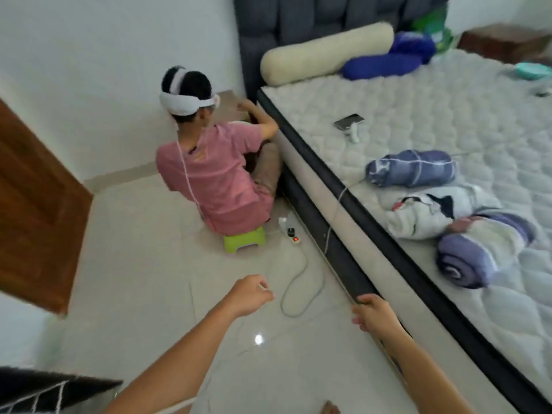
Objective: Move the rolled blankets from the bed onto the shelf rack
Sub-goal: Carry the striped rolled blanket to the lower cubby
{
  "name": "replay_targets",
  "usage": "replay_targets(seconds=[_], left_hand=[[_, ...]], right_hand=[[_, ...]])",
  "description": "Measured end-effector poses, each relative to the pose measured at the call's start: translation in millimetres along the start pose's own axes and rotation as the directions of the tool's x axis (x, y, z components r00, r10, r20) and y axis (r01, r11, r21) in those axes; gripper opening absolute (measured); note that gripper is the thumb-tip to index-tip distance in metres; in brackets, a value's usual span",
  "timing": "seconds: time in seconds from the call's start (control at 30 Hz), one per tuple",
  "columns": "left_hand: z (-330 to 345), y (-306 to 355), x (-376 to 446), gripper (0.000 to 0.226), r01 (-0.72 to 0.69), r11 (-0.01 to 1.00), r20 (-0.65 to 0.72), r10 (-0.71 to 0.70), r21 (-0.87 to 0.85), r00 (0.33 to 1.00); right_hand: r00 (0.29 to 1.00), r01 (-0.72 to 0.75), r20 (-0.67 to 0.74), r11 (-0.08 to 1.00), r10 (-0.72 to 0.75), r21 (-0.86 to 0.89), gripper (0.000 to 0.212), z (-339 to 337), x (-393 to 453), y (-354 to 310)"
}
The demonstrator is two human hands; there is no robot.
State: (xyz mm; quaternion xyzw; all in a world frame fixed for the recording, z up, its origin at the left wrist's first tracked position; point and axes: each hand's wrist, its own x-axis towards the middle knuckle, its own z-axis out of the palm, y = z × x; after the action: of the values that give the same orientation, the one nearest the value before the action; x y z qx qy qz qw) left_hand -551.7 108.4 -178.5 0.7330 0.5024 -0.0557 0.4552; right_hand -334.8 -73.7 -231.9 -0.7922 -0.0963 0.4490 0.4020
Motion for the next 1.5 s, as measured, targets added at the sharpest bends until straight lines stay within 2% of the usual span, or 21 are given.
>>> replay_targets(seconds=[0.13, 0.2, 0.33, 0.53, 0.6, 0.67, 0.77, 0.83, 0.9, 0.97, 1.03, 1.1, 1.2, 1.33, 1.4, 1.47, 1.5], left_hand=[[52, 86, 52, 0.023, -0.1, 0.99, 0.17, 0.083, 0.099, 0.982], [75, 128, 77, 0.022, -0.175, 0.978, 0.244, 0.144, 0.111, 0.959], [129, 200, 119, 0.017, -0.255, 0.961, 0.409, 0.191, 0.107, 0.892], [201, 280, 161, 0.016, -0.207, 0.978, 0.546, 0.154, 0.038, 0.823], [222, 298, 165, 0.024, -0.277, 0.955, 0.6, 0.163, 0.102, 0.783], [239, 310, 170, 0.045, -0.377, 0.903, 0.648, 0.161, 0.208, 0.744], [253, 332, 177, 0.052, -0.387, 0.892, 0.695, 0.125, 0.234, 0.708], [261, 349, 188, 0.053, -0.29, 0.936, 0.674, 0.085, 0.198, 0.734], [269, 363, 205, 0.056, -0.088, 0.99, 0.652, -0.003, 0.107, 0.759], [279, 375, 223, 0.068, 0.124, 0.991, 0.654, -0.13, 0.056, 0.746], [290, 383, 232, 0.082, 0.233, 0.97, 0.656, -0.217, 0.065, 0.723], [301, 392, 236, 0.083, 0.283, 0.957, 0.642, -0.254, 0.06, 0.723], [316, 402, 237, 0.076, 0.262, 0.961, 0.623, -0.26, 0.091, 0.737], [324, 411, 240, 0.091, 0.346, 0.928, 0.599, -0.355, 0.135, 0.718], [325, 413, 238, 0.093, 0.436, 0.888, 0.594, -0.43, 0.144, 0.68], [329, 411, 235, 0.09, 0.514, 0.851, 0.606, -0.468, 0.111, 0.643], [331, 408, 233, 0.085, 0.539, 0.839, 0.605, -0.466, 0.071, 0.646]], right_hand=[[0.99, -0.043, -0.133, 0.994, 0.056, 0.097, 0.026, -78, 31, 7], [0.974, -0.046, -0.213, 0.989, 0.076, 0.139, 0.022, -116, 42, 6], [0.922, -0.048, -0.378, 0.993, 0.086, 0.109, 0.021, -172, 45, 5], [0.83, -0.095, -0.54, 0.99, 0.138, 0.107, 0.018, -223, 53, -8], [0.799, -0.115, -0.572, 0.981, 0.183, 0.153, 0.017, -240, 59, -12], [0.792, -0.116, -0.571, 0.971, 0.219, 0.211, 0.019, -256, 69, -19], [0.79, -0.054, -0.575, 0.959, 0.212, 0.279, 0.018, -287, 91, -40], [0.798, -0.012, -0.571, 0.952, 0.194, 0.307, 0.017, -318, 115, -53], [0.831, -0.02, -0.531, 0.964, 0.164, 0.266, 0.022, -350, 148, -59], [0.84, -0.041, -0.524, 0.979, 0.141, 0.198, 0.032, -380, 182, -63], [0.834, -0.076, -0.534, 0.988, 0.138, 0.136, 0.039, -403, 211, -66], [0.84, -0.085, -0.529, 0.992, 0.124, 0.099, 0.044, -423, 236, -73], [0.86, -0.075, -0.506, 0.997, 0.065, 0.002, 0.05, -445, 268, -83], [0.924, -0.155, -0.37, 0.981, 0.101, -0.119, 0.067, -455, 292, -81], [0.938, -0.146, -0.33, 0.984, 0.104, -0.105, 0.071, -455, 298, -68], [0.938, -0.117, -0.333, 0.992, 0.093, -0.054, 0.066, -453, 296, -60], [0.936, -0.118, -0.336, 0.993, 0.104, -0.021, 0.067, -453, 294, -58]])
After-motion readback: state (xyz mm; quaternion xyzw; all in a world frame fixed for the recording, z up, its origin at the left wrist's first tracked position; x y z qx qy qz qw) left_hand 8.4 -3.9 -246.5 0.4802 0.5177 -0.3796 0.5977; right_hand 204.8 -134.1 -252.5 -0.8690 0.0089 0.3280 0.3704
